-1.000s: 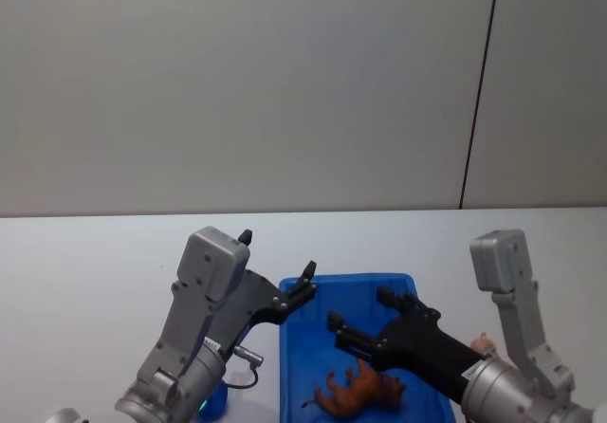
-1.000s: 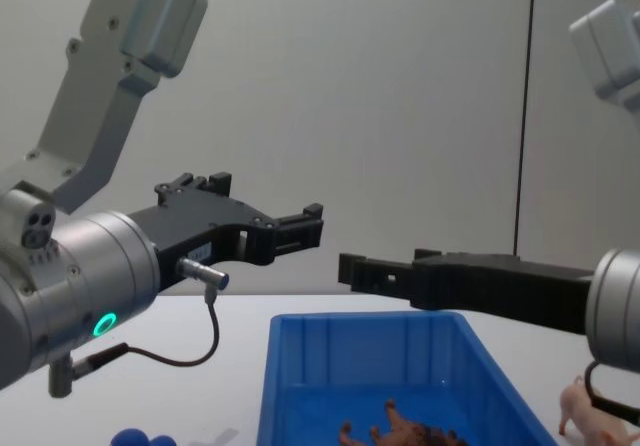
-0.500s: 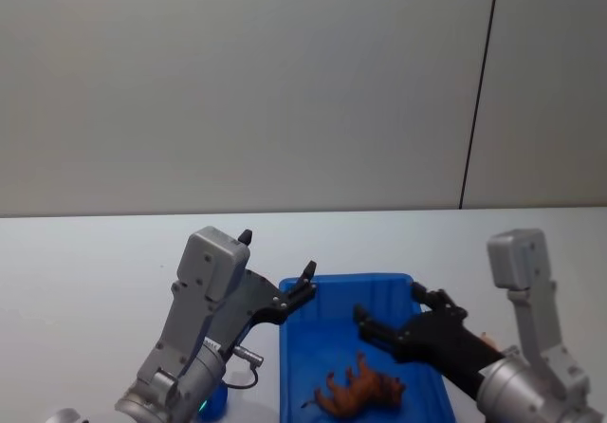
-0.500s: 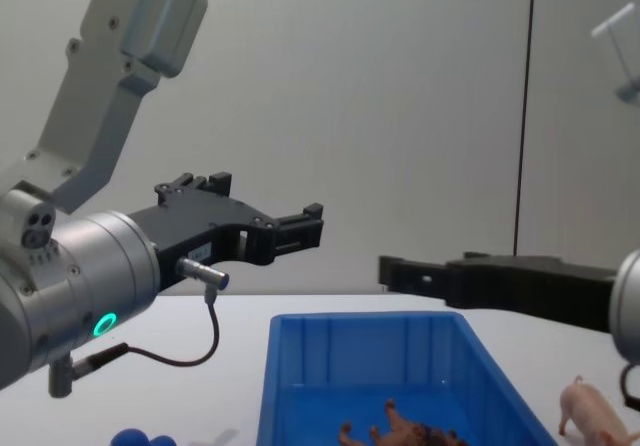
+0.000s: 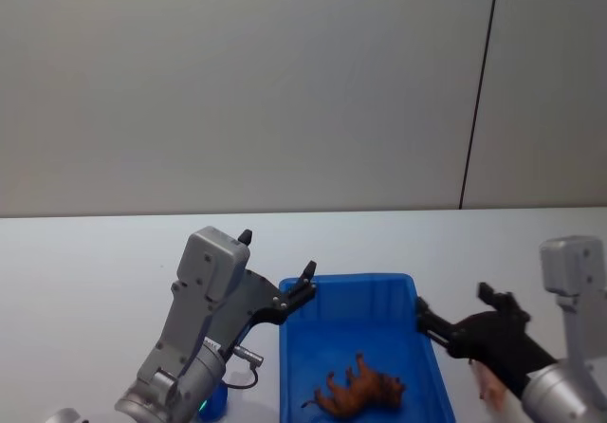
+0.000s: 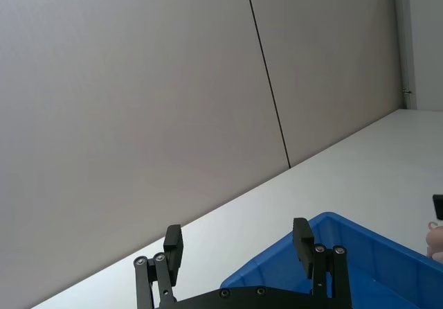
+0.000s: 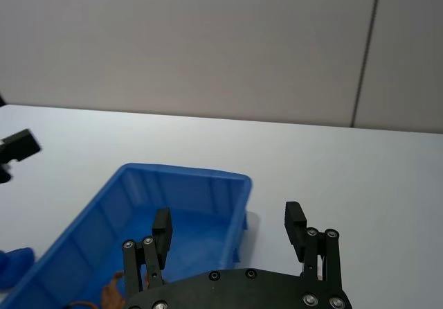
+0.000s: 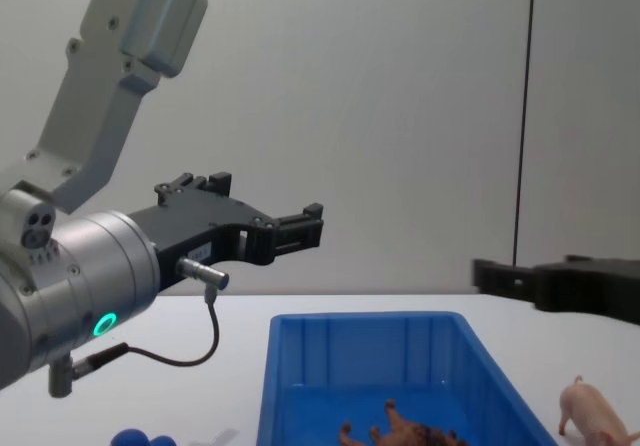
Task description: Pick up the two dolls from the table and place them into the box.
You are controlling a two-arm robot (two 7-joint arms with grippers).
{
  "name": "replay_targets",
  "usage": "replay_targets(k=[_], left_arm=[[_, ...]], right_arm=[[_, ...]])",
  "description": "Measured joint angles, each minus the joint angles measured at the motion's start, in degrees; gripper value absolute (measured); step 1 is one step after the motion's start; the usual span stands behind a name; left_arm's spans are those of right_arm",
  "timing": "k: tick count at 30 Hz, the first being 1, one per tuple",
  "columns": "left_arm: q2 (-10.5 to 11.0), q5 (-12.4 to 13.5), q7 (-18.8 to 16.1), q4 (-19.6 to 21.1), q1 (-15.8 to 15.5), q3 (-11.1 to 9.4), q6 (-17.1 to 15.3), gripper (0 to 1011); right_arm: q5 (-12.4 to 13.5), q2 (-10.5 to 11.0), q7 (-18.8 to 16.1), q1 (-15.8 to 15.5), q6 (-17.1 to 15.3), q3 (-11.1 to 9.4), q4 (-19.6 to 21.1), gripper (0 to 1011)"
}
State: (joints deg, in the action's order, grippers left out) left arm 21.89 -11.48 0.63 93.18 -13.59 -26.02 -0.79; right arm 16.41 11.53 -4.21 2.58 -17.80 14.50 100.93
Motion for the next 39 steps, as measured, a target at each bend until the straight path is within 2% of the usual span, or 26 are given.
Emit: replay_targets(k=[10, 16, 26, 39], left_arm=[[0.0, 0.0, 0.0, 0.0, 0.0, 0.0, 0.0, 1001], [0.0, 0.0, 0.0, 0.0, 0.0, 0.0, 0.0, 1001], [0.0, 0.0, 0.0, 0.0, 0.0, 0.0, 0.0, 1001], [0.0, 0.0, 0.0, 0.0, 0.0, 0.0, 0.0, 1001]], right_arm=[[-0.54, 1.5, 6.68, -2.72, 0.88, -1.53, 1.98, 1001], [-0.89, 1.99, 9.18, -3.93, 1.25, -2.08, 2.14, 1001], [-1.22, 2.05, 10.94, -5.0, 1.68, -2.49, 0.47, 1001], [-1.25, 1.36, 10.6, -5.29, 1.7, -2.49, -3.34, 1001]])
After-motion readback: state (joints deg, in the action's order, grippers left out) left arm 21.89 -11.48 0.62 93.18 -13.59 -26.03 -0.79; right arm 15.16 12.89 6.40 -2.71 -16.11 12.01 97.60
